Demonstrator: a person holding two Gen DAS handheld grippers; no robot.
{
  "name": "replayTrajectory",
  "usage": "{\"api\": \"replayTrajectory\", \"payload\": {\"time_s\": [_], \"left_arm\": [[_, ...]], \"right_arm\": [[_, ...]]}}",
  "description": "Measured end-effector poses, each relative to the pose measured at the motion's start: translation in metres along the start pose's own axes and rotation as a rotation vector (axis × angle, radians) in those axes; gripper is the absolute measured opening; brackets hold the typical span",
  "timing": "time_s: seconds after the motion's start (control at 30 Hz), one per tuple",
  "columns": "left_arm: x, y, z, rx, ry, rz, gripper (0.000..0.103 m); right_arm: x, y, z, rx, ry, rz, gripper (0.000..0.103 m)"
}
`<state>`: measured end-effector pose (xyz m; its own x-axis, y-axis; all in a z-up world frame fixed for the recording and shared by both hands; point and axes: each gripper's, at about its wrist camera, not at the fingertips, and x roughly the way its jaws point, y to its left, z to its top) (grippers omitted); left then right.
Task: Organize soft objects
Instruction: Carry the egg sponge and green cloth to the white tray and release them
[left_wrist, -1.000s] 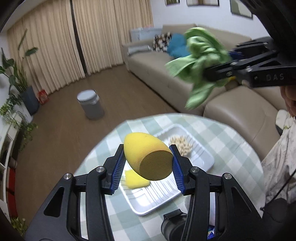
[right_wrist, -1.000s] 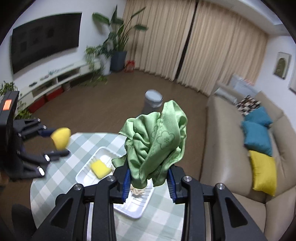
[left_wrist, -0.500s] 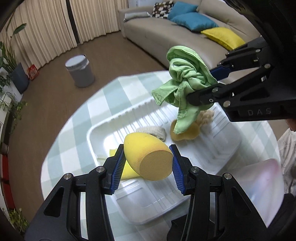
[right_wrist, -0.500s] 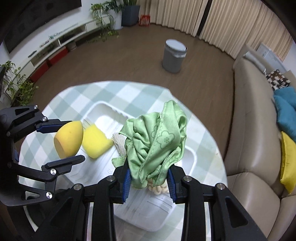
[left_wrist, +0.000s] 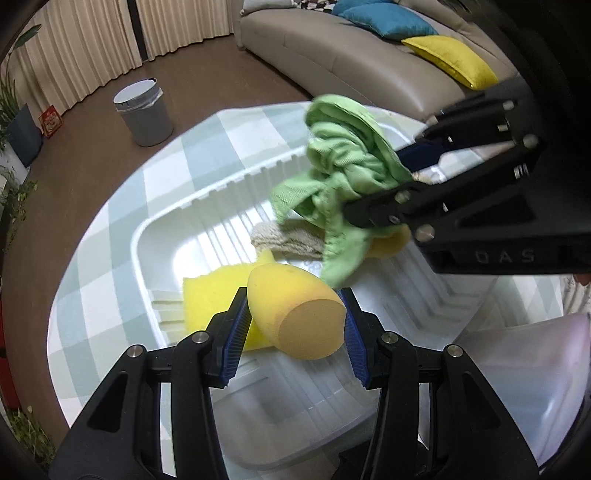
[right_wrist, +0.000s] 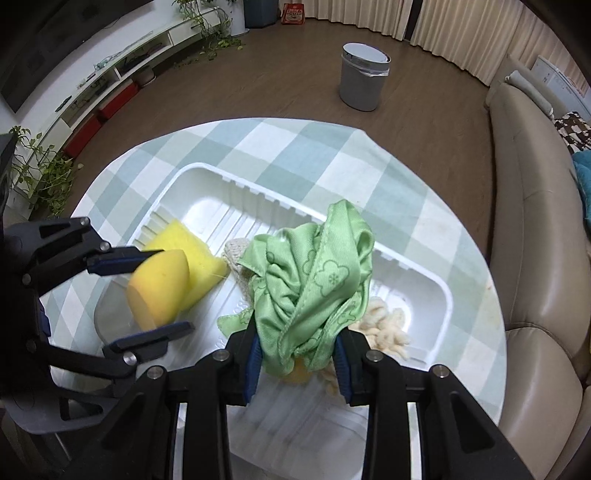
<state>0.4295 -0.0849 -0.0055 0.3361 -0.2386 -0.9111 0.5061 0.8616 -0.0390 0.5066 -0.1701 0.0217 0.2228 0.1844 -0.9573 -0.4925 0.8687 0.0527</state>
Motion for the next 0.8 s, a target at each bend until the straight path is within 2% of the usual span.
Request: {"api": "replayTrajectory", "payload": {"time_s": [0.4, 0.5, 0.57, 0.67, 0.8], "left_arm": [[0.003, -0.002, -0.004, -0.020, -0.005, -0.018, 0.048], [0.002, 0.001, -0.004, -0.031, -0.006, -0.015, 0.051], [0.003, 0.000, -0.003, -0.021, -0.002, -0.001, 0.066], [0.002, 0.000, -0.004, -0.024, -0.009, 0.002, 0.076], [-0.006, 0.001, -0.003, -0.043, -0.033, -0.001, 0.088]], "right_arm": [[0.014, -0.004, 0.003, 0.042, 0.008, 0.036, 0.037], [0.013, -0.005, 0.001, 0.048, 0.004, 0.039, 0.041], [0.012, -0.005, 0.000, 0.052, 0.000, 0.038, 0.047], [0.009, -0.007, -0.002, 0.055, -0.008, 0.027, 0.050], [0.002, -0.009, -0.005, 0.066, -0.021, 0.017, 0.066]]}}
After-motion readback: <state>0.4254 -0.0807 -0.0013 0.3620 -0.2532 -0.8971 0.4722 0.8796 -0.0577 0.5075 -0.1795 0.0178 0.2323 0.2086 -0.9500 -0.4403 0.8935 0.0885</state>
